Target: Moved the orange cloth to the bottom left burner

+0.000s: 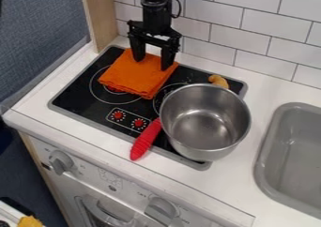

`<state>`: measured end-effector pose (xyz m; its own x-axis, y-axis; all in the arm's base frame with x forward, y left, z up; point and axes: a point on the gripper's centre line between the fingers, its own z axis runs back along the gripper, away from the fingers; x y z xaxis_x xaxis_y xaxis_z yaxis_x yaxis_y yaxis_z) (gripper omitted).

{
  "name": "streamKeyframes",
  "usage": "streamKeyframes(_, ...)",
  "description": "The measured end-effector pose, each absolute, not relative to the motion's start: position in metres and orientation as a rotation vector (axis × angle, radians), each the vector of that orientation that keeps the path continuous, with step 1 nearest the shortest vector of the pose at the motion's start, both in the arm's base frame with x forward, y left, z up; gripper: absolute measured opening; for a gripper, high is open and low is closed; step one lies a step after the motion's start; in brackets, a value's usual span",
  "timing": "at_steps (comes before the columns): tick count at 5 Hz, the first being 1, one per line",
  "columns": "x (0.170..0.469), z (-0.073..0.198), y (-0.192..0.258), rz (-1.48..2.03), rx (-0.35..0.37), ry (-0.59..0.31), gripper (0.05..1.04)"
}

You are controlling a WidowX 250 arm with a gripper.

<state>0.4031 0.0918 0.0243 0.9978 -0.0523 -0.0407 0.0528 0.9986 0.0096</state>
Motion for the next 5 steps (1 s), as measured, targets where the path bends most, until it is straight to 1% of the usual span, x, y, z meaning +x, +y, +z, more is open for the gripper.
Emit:
streamKeyframes(2, 0.391, 0.011, 0.095, -0.121, 0.007, 0.056, 1.004)
streamKeyframes(3, 0.382, 0.009, 0.096, -0.112, 0.034, 0.051, 1.002)
streamKeyframes(4, 0.365, 0.008, 0.095, -0.134, 0.045, 0.038, 1.001)
streamKeyframes(5, 0.338, 0.009, 0.103, -0.172, 0.027, 0.029, 1.001)
